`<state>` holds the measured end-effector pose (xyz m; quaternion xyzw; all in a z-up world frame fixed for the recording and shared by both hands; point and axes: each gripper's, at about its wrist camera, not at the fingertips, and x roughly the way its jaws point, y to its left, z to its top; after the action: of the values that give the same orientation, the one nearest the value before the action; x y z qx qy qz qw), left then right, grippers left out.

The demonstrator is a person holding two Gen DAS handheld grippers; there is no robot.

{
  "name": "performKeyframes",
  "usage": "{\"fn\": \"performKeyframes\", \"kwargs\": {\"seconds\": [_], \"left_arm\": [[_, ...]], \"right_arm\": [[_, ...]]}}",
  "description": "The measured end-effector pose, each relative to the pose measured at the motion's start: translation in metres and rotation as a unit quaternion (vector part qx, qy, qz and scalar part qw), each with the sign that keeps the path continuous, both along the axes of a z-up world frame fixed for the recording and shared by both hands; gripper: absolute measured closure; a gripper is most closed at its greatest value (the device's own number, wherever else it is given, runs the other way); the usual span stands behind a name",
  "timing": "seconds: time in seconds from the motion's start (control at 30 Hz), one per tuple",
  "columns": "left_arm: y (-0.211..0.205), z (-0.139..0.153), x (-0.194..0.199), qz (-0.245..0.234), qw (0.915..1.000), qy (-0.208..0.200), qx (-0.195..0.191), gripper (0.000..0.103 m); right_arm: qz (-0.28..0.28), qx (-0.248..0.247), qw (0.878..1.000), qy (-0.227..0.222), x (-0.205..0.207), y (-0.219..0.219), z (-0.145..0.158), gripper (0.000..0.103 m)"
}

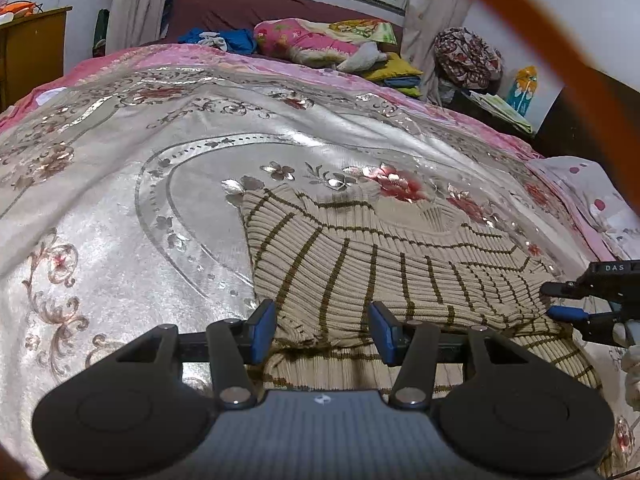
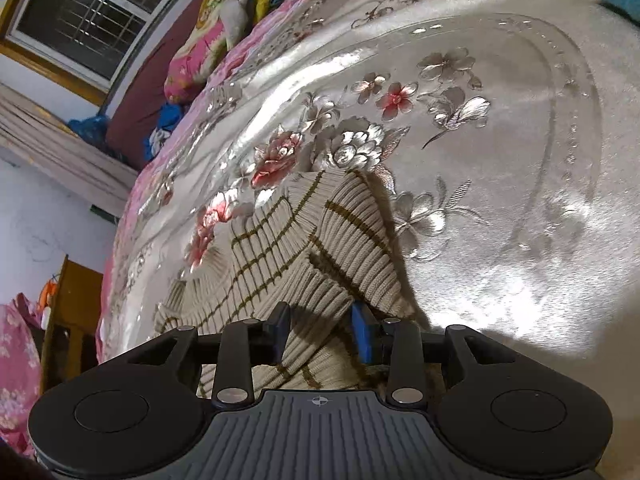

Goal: Fold small clothes

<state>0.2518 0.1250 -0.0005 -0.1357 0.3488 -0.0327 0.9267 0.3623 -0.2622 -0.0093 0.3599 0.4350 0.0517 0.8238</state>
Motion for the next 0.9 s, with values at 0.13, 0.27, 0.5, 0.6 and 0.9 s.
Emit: {"fn": "performKeyframes", "kwargs": {"seconds": [0.13, 0.27, 0.5, 0.6, 0.9], "left_arm": [[0.001, 0.0, 0.0, -0.003, 1.0, 0.001, -0.001, 0.048], [0.003, 0.004, 0.0, -0.002, 1.0, -0.002, -0.005, 0.048], [0.005, 0.008, -0.002, -0.004, 0.9999, -0.01, -0.005, 0.047], [0.004, 0.001, 0.0, -0.006, 1.0, 0.003, -0.001, 0.047], [0.005, 0.001, -0.003, -0.012, 0.9997, 0.006, 0.018, 0.047]], "right_arm": [[-0.004, -0.009, 1.0, -0.009, -0.001, 0.002, 0.001, 0.085], [0.001, -0.005, 0.999, -0.039, -0.001, 0.005, 0.021, 0.097], [0.021, 0.026, 0.99, -0.14, -0.02, 0.008, 0.069, 0.098], [0.032, -0.016, 0.994, -0.101, -0.025, 0.006, 0.048, 0.097], [0.026, -0.09, 0.993, -0.066, -0.024, 0.005, 0.045, 0.092]]}}
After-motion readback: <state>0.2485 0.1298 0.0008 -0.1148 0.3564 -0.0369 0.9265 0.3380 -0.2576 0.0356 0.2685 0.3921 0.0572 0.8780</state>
